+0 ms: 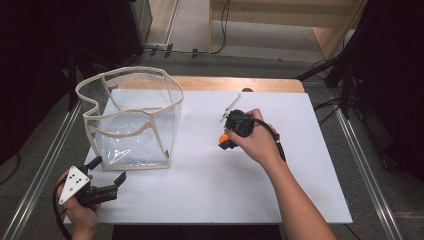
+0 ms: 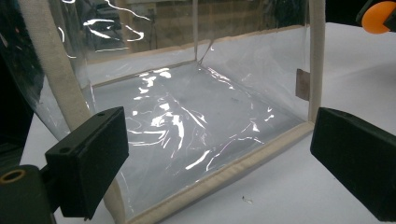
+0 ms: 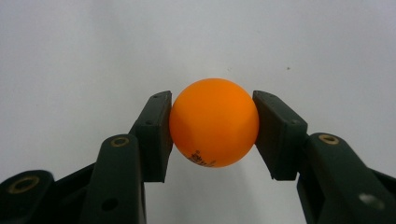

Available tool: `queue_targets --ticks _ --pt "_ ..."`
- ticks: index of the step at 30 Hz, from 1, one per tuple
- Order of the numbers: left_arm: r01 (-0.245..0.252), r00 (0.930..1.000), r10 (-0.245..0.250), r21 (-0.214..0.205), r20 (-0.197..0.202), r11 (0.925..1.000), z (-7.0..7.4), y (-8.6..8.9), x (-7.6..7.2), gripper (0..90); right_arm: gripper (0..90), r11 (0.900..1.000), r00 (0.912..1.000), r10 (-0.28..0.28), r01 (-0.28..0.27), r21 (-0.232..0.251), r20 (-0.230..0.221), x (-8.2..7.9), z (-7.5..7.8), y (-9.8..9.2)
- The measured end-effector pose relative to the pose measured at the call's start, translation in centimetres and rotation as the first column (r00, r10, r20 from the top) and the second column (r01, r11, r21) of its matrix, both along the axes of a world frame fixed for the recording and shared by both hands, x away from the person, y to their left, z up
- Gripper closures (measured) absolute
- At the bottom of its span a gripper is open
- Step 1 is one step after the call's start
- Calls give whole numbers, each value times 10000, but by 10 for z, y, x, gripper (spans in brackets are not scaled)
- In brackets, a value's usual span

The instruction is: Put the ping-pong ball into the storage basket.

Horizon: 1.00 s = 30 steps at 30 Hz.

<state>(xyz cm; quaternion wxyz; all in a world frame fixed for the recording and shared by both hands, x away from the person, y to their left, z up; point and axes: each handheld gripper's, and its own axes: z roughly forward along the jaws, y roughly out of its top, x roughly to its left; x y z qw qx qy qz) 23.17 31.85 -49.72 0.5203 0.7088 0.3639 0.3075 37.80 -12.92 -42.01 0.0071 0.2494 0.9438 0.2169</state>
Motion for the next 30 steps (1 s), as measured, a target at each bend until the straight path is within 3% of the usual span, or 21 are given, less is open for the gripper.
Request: queue_targets --ticks 30 --pt "44 10000 -44 -21 -89 10000 0 0 1 48 485 9972 9972 743 -743 -39 -22 9 17 34"
